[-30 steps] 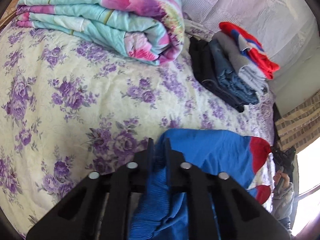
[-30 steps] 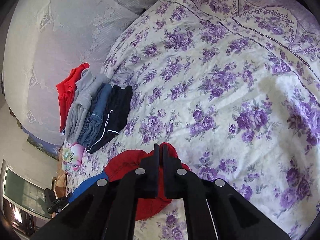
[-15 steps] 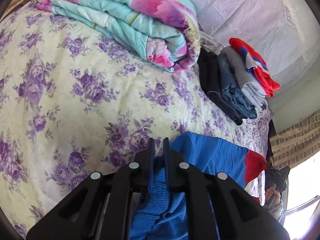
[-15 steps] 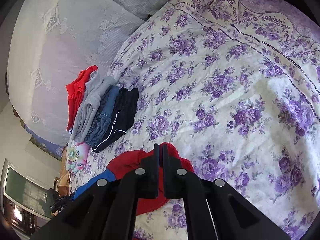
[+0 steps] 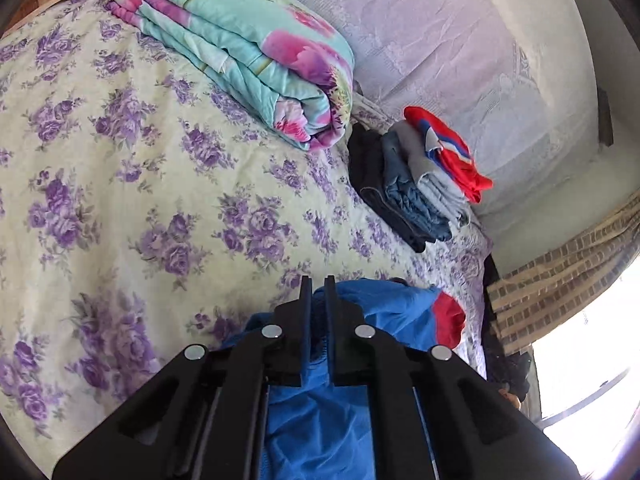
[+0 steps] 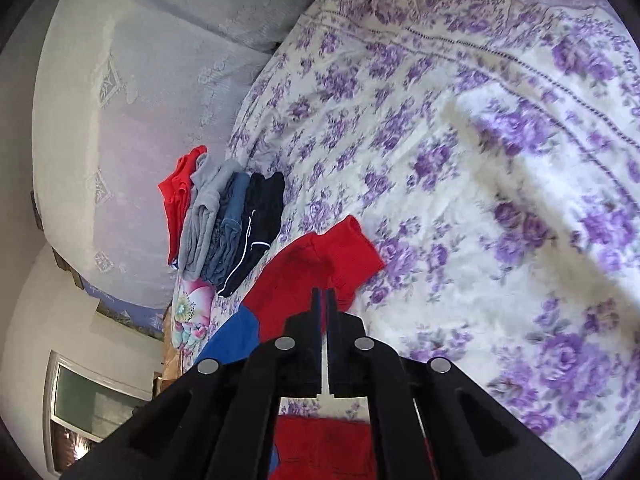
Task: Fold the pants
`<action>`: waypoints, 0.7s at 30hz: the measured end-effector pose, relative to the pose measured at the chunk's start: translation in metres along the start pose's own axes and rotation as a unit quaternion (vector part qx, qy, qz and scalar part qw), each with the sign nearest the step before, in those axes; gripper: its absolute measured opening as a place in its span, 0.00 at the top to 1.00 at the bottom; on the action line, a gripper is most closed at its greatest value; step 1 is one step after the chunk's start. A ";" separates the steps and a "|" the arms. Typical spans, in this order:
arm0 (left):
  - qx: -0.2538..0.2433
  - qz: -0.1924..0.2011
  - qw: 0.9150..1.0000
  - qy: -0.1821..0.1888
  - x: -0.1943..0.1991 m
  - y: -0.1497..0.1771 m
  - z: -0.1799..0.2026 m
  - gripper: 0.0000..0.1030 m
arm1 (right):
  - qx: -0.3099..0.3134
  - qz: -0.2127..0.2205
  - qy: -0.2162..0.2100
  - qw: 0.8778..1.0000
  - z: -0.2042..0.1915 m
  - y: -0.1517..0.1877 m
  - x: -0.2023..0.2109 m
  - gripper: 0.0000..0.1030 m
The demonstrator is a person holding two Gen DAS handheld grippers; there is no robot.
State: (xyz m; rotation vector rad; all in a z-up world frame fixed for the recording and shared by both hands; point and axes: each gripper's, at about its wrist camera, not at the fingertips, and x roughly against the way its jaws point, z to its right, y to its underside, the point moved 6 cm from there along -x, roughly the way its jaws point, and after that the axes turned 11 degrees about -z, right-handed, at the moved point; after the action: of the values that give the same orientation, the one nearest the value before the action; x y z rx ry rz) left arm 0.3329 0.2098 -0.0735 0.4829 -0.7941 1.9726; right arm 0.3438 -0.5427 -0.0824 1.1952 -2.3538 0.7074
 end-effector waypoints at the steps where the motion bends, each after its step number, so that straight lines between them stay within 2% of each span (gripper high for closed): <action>1: -0.002 0.000 1.000 0.001 -0.002 -0.001 0.004 0.95 | -0.005 -0.011 0.008 1.000 -0.004 -0.006 -0.012 0.96; 3: -0.009 -0.001 1.000 -0.004 -0.004 -0.001 0.010 0.95 | -0.001 -0.030 0.018 0.999 -0.012 -0.018 -0.033 0.95; 4: -0.011 -0.002 1.000 -0.006 -0.005 -0.001 0.012 0.96 | 0.001 -0.034 0.032 0.999 -0.013 -0.025 -0.041 0.91; 6: -0.008 -0.002 1.000 -0.012 -0.006 0.000 0.012 0.96 | -0.004 -0.040 0.056 0.998 -0.011 -0.045 -0.058 0.37; 7: -0.004 -0.002 1.000 -0.013 -0.006 0.000 0.010 0.96 | -0.012 -0.031 0.062 0.998 -0.007 -0.054 -0.061 0.35; 10: 0.008 0.000 1.000 -0.017 -0.006 -0.002 0.005 0.95 | -0.037 -0.032 0.041 0.998 0.003 -0.072 -0.072 0.36; 13: 0.012 -0.003 1.000 -0.022 -0.008 -0.005 0.002 0.96 | -0.032 -0.046 0.046 0.997 0.009 -0.076 -0.084 0.42; 15: 0.015 -0.005 1.000 -0.025 -0.010 -0.007 0.001 0.96 | -0.032 -0.060 0.038 0.997 0.013 -0.074 -0.092 0.55; 18: 0.019 -0.009 0.999 -0.026 -0.013 -0.009 -0.001 0.96 | -0.010 -0.060 0.044 0.997 0.013 -0.070 -0.100 0.88; 20: 0.026 -0.009 0.999 -0.023 -0.014 -0.012 -0.002 0.95 | 0.010 -0.045 0.041 0.998 0.005 -0.068 -0.095 0.96; 21: 0.027 -0.008 0.999 -0.019 -0.012 -0.014 -0.001 0.96 | 0.022 -0.033 0.035 0.999 -0.003 -0.068 -0.087 0.96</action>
State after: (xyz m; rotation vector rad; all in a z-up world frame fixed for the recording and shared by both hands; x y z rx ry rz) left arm 0.3515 0.2082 -0.0773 0.5596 -0.7596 1.9794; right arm 0.4485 -0.5215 -0.1112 1.2391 -2.2422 0.7712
